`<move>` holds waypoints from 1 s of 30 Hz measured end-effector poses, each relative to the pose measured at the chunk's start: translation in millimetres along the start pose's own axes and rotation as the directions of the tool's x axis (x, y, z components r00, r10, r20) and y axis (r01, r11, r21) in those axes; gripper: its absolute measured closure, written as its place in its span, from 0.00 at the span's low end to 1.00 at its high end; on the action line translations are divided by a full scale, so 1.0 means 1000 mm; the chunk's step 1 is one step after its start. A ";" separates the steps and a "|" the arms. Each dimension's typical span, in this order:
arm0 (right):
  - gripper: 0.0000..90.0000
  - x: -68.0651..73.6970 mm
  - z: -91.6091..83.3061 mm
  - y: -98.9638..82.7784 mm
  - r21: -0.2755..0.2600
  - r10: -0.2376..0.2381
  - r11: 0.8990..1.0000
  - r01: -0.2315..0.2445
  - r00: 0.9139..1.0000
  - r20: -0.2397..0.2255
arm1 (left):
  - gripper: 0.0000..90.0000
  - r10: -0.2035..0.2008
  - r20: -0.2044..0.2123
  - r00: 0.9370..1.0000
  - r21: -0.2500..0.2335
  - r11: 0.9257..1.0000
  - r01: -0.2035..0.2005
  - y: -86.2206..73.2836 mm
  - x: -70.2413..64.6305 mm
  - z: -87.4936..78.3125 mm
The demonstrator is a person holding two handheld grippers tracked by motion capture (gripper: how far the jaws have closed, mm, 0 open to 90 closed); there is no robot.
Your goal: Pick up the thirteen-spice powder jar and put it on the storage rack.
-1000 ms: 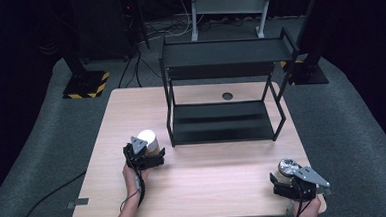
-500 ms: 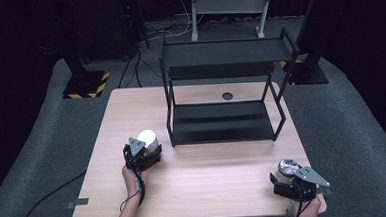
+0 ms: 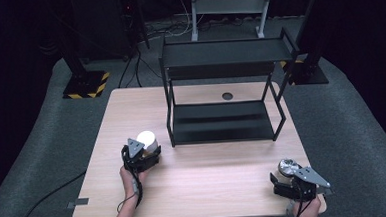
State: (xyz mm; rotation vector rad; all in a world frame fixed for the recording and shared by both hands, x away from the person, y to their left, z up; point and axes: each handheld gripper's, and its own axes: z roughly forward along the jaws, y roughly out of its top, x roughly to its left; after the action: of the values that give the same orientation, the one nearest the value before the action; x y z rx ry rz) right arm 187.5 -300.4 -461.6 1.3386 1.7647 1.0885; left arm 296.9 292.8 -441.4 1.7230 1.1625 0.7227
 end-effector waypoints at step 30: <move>0.01 0.000 0.000 0.000 0.001 -0.004 1.000 0.004 1.000 -0.003 | 0.33 0.072 0.112 0.991 -0.027 0.997 -0.070 0.028 -0.002 -0.015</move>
State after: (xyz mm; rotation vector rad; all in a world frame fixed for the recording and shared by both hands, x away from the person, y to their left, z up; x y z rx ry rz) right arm 187.8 -300.4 -461.5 1.3340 1.7700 1.0879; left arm 294.9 292.2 -409.4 1.7694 1.0165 0.6705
